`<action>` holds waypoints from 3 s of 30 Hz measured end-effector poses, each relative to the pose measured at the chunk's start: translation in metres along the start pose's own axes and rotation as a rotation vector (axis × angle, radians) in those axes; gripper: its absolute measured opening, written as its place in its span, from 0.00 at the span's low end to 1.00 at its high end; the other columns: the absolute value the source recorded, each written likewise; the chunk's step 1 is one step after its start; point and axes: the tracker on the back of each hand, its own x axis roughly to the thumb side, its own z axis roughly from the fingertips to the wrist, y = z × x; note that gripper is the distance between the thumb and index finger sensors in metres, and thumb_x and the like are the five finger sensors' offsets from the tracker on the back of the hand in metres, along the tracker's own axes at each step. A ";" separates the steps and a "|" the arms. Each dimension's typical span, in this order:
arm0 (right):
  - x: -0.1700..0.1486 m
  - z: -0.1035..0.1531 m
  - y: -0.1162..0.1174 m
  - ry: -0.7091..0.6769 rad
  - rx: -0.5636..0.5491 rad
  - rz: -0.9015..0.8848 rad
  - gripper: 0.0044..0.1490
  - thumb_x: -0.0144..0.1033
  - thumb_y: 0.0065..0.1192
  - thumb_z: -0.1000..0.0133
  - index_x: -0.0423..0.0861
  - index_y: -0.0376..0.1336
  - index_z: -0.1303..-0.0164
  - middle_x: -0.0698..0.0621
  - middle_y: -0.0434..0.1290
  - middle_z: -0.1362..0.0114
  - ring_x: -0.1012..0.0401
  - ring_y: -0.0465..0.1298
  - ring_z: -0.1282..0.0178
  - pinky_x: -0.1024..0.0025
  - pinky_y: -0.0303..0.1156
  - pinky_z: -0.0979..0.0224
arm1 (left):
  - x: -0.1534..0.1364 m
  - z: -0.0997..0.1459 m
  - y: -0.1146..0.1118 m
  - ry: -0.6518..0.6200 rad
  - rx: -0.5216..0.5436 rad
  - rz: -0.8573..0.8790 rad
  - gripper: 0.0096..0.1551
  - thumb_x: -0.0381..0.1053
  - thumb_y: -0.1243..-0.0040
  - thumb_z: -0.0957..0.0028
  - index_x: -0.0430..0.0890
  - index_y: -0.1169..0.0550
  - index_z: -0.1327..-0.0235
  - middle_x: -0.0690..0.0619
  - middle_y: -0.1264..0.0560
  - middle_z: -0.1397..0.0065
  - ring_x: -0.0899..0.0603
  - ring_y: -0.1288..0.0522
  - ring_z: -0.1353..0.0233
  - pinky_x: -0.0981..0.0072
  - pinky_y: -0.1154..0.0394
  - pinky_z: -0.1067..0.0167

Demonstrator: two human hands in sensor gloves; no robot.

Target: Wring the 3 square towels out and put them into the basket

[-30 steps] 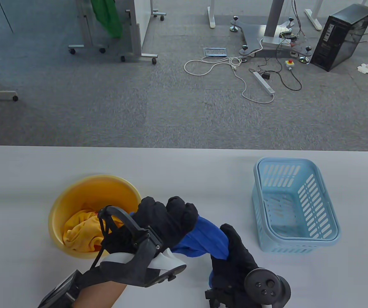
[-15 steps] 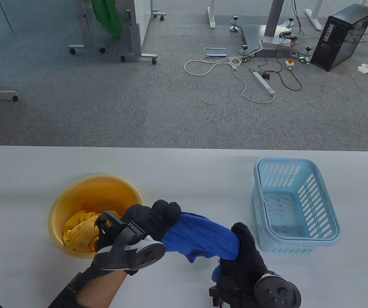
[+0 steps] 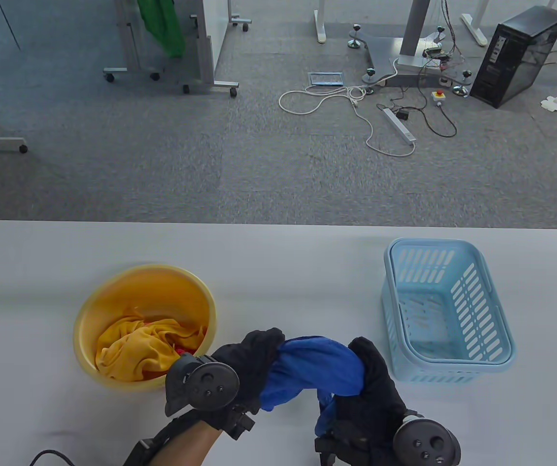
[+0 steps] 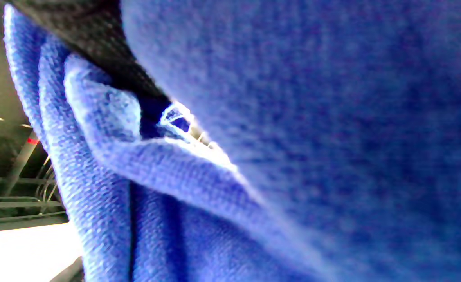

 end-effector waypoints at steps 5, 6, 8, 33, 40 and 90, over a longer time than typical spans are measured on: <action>0.000 -0.001 0.000 -0.005 0.013 -0.016 0.38 0.40 0.76 0.41 0.48 0.58 0.25 0.47 0.75 0.36 0.57 0.81 0.50 0.43 0.69 0.24 | -0.003 0.008 -0.022 0.005 0.036 0.158 0.23 0.48 0.40 0.41 0.51 0.26 0.32 0.46 0.18 0.42 0.50 0.14 0.70 0.49 0.17 0.56; -0.001 -0.002 0.000 -0.002 0.013 -0.015 0.37 0.40 0.76 0.41 0.48 0.58 0.25 0.47 0.75 0.36 0.57 0.81 0.51 0.43 0.69 0.24 | -0.003 0.010 -0.026 0.009 0.040 0.183 0.23 0.48 0.40 0.41 0.51 0.26 0.32 0.46 0.18 0.41 0.50 0.14 0.70 0.49 0.17 0.56; -0.004 -0.003 -0.001 0.025 0.017 -0.045 0.37 0.40 0.76 0.41 0.49 0.59 0.26 0.47 0.75 0.37 0.57 0.82 0.52 0.43 0.69 0.24 | -0.004 0.014 -0.031 0.021 0.055 0.248 0.24 0.49 0.40 0.41 0.51 0.26 0.31 0.46 0.18 0.42 0.50 0.14 0.70 0.49 0.17 0.55; -0.002 -0.005 -0.001 -0.015 0.052 -0.049 0.35 0.41 0.74 0.41 0.50 0.60 0.26 0.45 0.74 0.33 0.54 0.81 0.47 0.39 0.67 0.23 | -0.030 0.034 -0.058 0.028 -0.204 1.022 0.72 0.81 0.31 0.57 0.64 0.63 0.17 0.47 0.66 0.12 0.32 0.65 0.12 0.22 0.60 0.27; -0.002 -0.007 0.007 -0.017 0.151 -0.199 0.35 0.40 0.74 0.41 0.50 0.60 0.26 0.45 0.75 0.34 0.54 0.82 0.48 0.40 0.68 0.24 | -0.016 0.029 -0.069 -0.020 -0.538 0.738 0.81 0.74 0.21 0.62 0.63 0.68 0.22 0.45 0.70 0.14 0.30 0.68 0.13 0.21 0.63 0.29; -0.016 -0.007 0.010 0.171 0.239 -0.316 0.36 0.46 0.80 0.44 0.49 0.65 0.28 0.41 0.65 0.21 0.43 0.73 0.29 0.31 0.58 0.22 | -0.049 0.036 -0.050 0.132 -0.087 0.922 0.30 0.54 0.21 0.48 0.57 0.19 0.31 0.46 0.23 0.28 0.35 0.22 0.32 0.27 0.36 0.33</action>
